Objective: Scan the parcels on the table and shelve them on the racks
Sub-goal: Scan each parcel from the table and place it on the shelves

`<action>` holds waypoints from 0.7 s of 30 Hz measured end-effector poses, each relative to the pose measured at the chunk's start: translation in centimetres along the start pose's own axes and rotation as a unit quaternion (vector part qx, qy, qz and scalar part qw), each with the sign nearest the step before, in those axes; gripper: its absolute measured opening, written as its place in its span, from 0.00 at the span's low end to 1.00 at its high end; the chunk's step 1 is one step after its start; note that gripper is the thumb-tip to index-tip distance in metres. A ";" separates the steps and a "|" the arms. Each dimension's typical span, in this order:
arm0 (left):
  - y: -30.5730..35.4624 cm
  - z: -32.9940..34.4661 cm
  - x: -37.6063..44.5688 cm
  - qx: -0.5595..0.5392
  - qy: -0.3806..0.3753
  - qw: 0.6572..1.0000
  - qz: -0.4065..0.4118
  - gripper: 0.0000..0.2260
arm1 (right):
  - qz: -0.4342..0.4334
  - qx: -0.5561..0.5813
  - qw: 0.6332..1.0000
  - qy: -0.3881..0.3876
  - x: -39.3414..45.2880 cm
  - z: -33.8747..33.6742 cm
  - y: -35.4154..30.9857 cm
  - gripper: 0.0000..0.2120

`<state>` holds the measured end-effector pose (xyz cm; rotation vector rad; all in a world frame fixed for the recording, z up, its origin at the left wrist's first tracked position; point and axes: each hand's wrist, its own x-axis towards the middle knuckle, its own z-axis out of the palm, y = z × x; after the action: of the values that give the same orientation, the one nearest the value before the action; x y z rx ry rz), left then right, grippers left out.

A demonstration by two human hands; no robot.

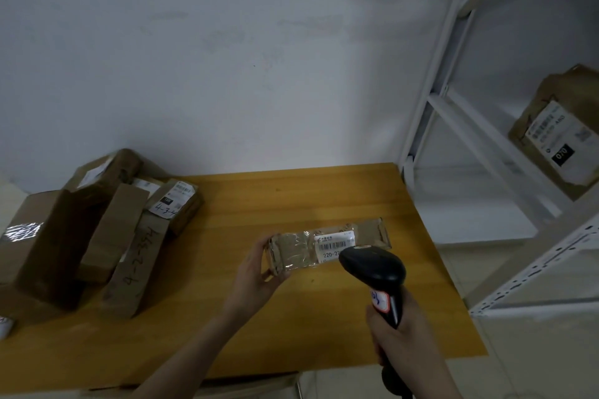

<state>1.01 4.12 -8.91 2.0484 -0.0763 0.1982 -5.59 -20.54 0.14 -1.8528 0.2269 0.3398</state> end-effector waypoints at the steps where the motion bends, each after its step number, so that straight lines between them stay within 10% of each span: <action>1: -0.1 -0.3 -0.1 0.002 0.004 1.000 -0.001 0.30 | 0.001 0.013 1.000 0.017 0.3 0.1 0.3 0.09; 6: -1.5 -2.6 -0.6 0.016 0.043 0.999 -0.024 0.29 | 0.056 0.011 0.991 0.123 6.4 1.0 5.7 0.07; 15: -4.6 -7.3 -2.7 -0.026 0.019 0.997 -0.075 0.31 | 0.170 -0.095 0.981 0.011 17.9 5.2 15.7 0.05; 21: -5.1 -7.8 -1.0 -0.045 -0.040 0.996 -0.070 0.31 | 0.162 -0.147 0.973 0.081 18.8 5.4 15.7 0.24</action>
<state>-0.08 13.33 -9.99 1.9626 0.0101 0.0252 6.39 -19.87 -21.92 -2.1396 0.6239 0.4656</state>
